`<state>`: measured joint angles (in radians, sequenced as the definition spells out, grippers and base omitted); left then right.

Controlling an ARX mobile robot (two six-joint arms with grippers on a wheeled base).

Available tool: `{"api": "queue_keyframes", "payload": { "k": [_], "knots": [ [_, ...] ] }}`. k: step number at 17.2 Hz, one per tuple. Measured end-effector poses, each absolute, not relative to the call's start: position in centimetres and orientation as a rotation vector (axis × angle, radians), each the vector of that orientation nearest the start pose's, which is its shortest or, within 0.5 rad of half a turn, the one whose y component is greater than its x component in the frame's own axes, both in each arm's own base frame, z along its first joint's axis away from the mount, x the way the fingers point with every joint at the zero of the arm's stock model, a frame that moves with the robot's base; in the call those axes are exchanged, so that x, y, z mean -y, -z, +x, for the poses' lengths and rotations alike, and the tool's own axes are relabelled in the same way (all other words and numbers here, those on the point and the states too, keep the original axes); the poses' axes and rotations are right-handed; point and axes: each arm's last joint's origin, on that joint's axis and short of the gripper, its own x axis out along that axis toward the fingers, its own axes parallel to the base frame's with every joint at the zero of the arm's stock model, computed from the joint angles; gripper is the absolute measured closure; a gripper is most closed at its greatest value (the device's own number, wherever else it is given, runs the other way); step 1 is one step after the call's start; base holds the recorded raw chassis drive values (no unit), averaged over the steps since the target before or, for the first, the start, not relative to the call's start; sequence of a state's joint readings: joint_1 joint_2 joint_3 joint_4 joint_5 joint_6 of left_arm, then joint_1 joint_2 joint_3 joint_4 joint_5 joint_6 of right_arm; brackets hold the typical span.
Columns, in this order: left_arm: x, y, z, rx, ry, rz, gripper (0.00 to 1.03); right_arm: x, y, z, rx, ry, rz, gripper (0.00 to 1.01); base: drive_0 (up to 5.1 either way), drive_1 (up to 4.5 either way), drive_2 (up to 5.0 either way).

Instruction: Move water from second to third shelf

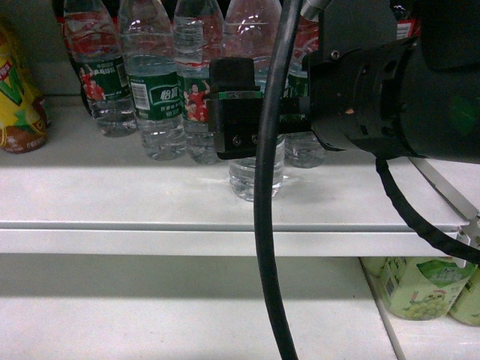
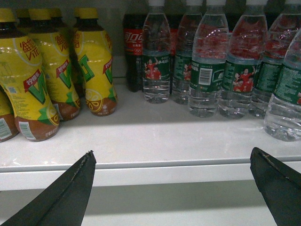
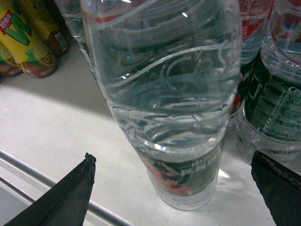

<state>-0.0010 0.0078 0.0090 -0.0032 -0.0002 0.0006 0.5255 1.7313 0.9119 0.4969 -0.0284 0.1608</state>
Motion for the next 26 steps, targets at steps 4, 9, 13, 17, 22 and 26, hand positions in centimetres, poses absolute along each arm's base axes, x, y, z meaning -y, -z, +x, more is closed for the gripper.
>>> {"api": "queue_keyframes", "payload": {
  "k": [4,9,13,17,22,26],
  "knots": [
    [0.0,-16.6,9.8,-0.002,0.001,0.001,0.05,-18.7,-19.5,31.8,-0.366,-0.519,0.071,0.03,0.0,0.0,0.0],
    [0.0,-16.6,9.8,-0.002,0.001,0.001,0.05,-20.9,-19.0,34.4,-0.372,-0.457,0.055,0.03,0.0,0.0,0.0],
    [0.0,-16.6,9.8,-0.002,0.001,0.001,0.05,-21.1,-19.2,34.9,-0.361,-0.432,0.054,0.3,0.0,0.0,0.0],
    [0.0,-16.6,9.8,-0.002,0.001,0.001,0.05,-21.2,-19.3,34.8,-0.35,-0.423,0.054,0.59,0.0,0.0,0.0],
    [0.0,-16.6,9.8,-0.002,0.001,0.001,0.05,-19.3,-19.3,31.7,-0.347,-0.436,0.058,0.61,0.0,0.0,0.0],
    [0.0,-16.6,9.8,-0.002,0.001,0.001,0.05,-15.8,-19.0,28.8,-0.335,-0.401,0.057,0.61,0.0,0.0,0.0]
  ]
}}
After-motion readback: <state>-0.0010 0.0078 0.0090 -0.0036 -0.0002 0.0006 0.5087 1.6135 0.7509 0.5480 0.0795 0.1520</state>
